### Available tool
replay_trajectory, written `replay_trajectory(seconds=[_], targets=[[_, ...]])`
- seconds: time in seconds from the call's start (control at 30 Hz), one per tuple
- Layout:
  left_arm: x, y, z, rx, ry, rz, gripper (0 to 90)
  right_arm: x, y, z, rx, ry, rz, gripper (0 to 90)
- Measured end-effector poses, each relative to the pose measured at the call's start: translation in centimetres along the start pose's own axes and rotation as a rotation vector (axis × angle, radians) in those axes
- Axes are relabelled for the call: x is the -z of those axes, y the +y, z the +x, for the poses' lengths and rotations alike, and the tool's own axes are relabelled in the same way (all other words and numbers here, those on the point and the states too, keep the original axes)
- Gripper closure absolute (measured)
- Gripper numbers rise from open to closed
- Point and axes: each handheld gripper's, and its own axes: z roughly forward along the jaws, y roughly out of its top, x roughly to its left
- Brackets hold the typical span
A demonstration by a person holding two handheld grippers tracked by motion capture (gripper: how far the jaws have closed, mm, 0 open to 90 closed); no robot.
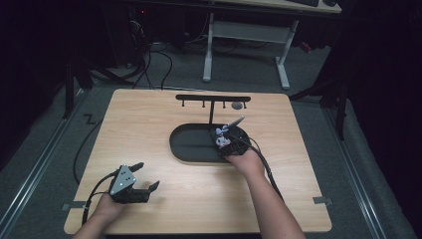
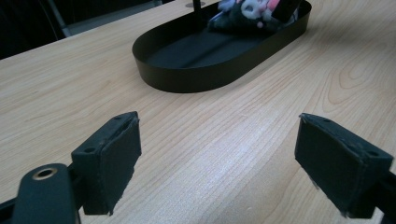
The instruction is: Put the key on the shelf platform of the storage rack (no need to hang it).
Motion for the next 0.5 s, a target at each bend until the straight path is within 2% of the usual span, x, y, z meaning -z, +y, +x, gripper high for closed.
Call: replay_trajectory(seconds=[0.2,0.4,0.5], targets=[[0.0,0.0,0.0,0.001,0.0,0.0,15.4,0.7,-0.2,0.0,0.002,0.005,-0.021,21.9],[0.0,0.0,0.0,-0.002,0.0,-0.001,15.4,2.1,-0.6,0.2,0.009,0.01,-0.071,21.4],[0.0,0.0,0.0,-0.003,-0.001,0.001,15.4,3.1,-1.2,0.7,0.033,0.007,-0.099,20.3]])
